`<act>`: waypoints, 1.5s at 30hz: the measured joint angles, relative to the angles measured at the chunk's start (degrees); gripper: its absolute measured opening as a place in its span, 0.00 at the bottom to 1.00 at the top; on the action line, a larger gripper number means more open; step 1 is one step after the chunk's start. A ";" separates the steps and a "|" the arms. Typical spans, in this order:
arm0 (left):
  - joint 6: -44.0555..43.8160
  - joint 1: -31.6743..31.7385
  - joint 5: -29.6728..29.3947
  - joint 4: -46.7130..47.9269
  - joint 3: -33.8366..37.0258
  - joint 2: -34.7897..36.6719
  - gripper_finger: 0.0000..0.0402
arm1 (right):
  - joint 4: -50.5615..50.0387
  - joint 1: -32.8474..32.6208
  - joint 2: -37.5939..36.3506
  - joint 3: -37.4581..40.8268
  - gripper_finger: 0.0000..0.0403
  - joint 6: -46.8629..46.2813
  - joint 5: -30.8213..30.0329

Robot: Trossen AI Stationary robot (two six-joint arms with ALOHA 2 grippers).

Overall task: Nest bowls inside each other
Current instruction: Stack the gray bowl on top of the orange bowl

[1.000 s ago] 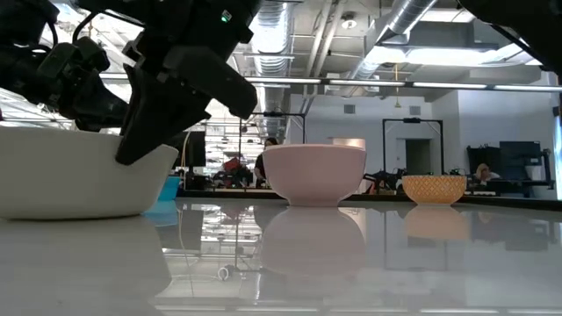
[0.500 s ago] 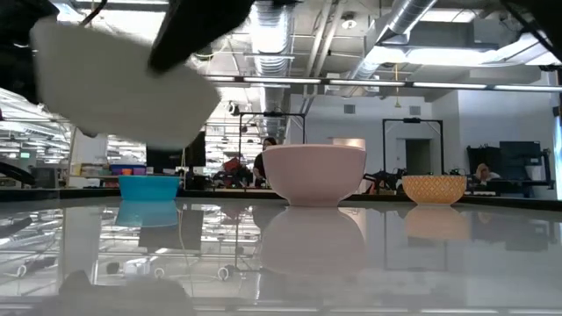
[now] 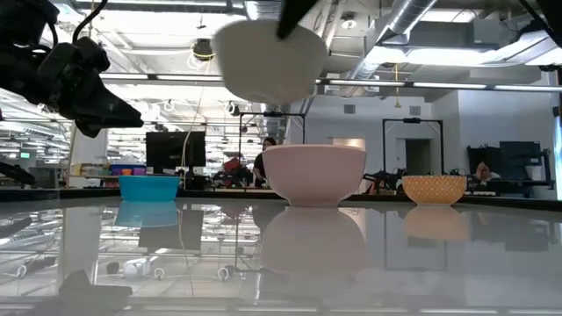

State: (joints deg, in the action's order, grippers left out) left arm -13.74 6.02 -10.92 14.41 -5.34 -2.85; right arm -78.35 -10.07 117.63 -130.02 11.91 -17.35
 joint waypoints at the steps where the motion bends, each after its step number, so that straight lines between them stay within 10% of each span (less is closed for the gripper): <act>1: 0.01 0.00 0.00 0.00 0.00 0.00 0.30 | -0.78 1.20 -0.07 0.00 0.07 -0.05 -0.10; 10: 0.01 0.00 -0.02 0.02 -0.02 0.00 0.30 | -5.14 9.90 -2.46 3.34 0.07 -3.12 0.65; 24: 0.01 0.00 0.00 0.04 -0.02 0.00 0.30 | 22.38 12.35 -20.50 36.88 0.07 -4.13 0.28; 45: 0.01 0.00 -0.02 -0.04 0.00 0.00 0.30 | 27.58 13.87 -15.14 39.65 0.07 -6.05 -1.13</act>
State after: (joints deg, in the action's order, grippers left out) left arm -13.74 6.02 -10.94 14.37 -5.35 -2.85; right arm -50.77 3.79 102.49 -90.37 5.86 -18.48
